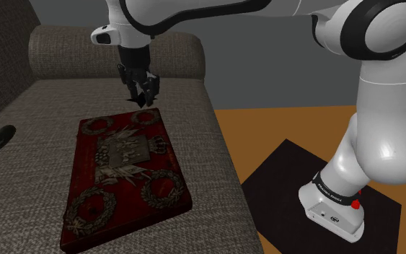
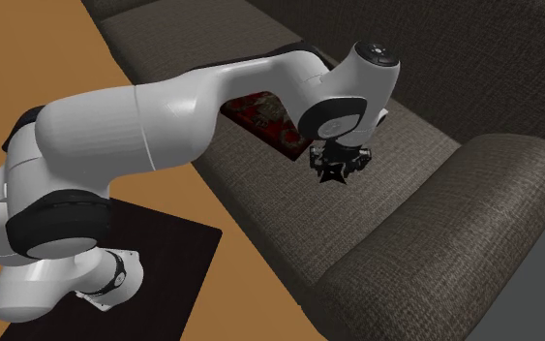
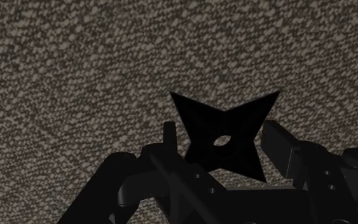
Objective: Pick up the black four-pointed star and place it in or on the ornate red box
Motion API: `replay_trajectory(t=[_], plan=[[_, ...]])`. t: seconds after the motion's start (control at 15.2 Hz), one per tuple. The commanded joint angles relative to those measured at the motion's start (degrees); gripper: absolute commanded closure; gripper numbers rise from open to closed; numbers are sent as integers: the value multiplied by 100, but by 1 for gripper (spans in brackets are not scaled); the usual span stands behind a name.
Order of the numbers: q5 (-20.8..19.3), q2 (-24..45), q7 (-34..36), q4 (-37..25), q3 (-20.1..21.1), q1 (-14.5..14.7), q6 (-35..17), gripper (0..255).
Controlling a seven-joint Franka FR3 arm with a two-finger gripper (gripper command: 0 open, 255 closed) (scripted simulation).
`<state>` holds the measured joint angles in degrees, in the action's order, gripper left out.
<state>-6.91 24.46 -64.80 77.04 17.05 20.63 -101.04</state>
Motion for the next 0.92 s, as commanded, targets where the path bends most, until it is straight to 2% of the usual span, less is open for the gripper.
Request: replay_trajectory(t=[0.0, 0.53, 0.86], plan=[[0, 8, 0, 8, 0, 1, 2, 255], [0, 8, 0, 8, 0, 0, 1, 255], [-4, 42, -9, -431, 6, 37, 405, 255]])
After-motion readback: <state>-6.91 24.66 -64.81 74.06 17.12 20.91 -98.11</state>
